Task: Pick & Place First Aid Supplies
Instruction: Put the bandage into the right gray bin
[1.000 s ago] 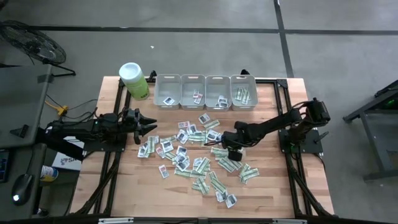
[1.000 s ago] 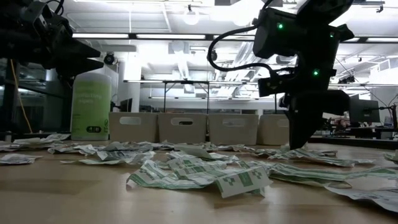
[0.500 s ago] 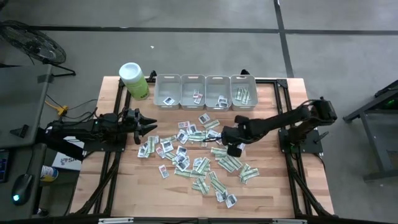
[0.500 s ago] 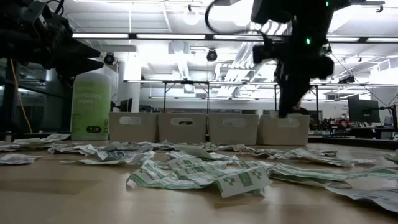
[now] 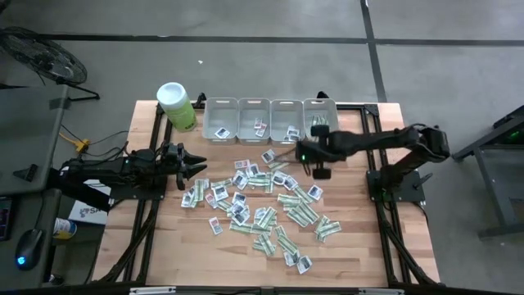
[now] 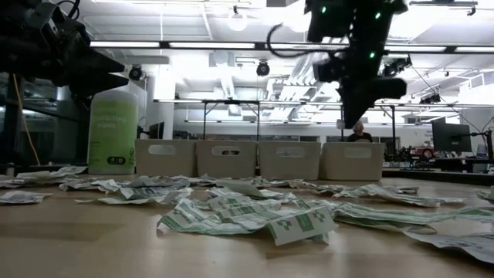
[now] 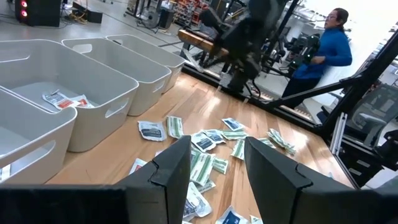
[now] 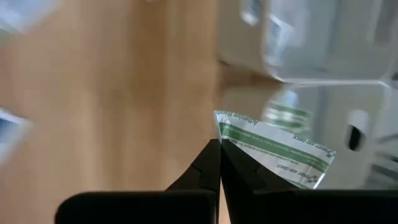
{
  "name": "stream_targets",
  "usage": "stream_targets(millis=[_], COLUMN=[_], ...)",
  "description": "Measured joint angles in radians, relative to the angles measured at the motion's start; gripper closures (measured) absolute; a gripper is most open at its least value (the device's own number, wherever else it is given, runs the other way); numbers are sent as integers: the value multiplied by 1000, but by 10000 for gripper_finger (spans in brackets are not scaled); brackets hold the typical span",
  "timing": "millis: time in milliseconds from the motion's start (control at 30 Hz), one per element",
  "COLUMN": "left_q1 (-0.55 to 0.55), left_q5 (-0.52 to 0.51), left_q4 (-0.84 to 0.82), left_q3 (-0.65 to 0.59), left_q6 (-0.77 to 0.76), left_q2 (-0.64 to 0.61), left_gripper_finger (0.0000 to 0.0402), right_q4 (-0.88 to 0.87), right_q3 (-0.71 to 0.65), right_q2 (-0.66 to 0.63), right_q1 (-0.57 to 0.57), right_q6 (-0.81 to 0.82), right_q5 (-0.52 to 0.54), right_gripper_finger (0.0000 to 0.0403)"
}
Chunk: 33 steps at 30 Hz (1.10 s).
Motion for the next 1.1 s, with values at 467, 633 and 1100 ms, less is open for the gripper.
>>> stream_targets(millis=[467, 633, 1100], left_q1=[0, 0, 0], left_q5=[0, 0, 0], left_q4=[0, 0, -1], left_q3=[0, 0, 0], left_q6=[0, 0, 0], left_q2=[0, 0, 0], left_gripper_finger=[252, 252, 252], right_q4=[41, 71, 92], right_q3=[0, 0, -1], right_q2=[0, 0, 0], right_q1=[-335, -381, -429], right_q6=[-445, -542, -558], right_q5=[-15, -128, -148], right_gripper_finger=[403, 403, 339])
